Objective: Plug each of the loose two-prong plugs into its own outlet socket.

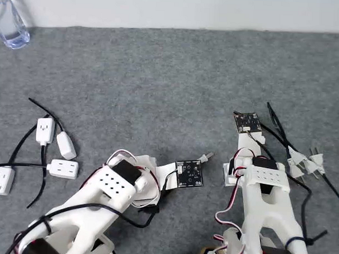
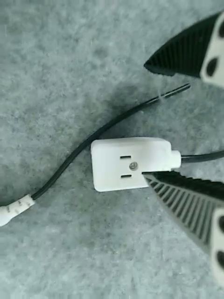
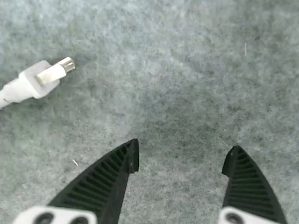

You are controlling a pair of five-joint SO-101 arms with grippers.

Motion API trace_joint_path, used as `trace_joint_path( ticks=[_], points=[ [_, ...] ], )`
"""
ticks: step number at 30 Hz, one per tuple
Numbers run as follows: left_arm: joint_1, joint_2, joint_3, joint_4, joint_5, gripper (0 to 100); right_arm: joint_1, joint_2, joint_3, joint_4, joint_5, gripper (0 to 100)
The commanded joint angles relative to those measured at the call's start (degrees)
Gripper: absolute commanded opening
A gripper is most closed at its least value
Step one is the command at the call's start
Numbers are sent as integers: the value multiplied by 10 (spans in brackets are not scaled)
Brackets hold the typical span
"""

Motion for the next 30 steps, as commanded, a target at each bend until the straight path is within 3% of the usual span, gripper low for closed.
trace_joint_path(
  ticks=[1, 26, 30],
  points=[
    [2, 4, -6, -16, 7, 312, -4, -11, -3, -10, 7, 296],
    [-4, 142, -99, -2, 4, 312, -4, -11, -3, -10, 7, 296],
    [-25, 142, -101, 8, -26, 312, -4, -11, -2, -10, 8, 296]
  ],
)
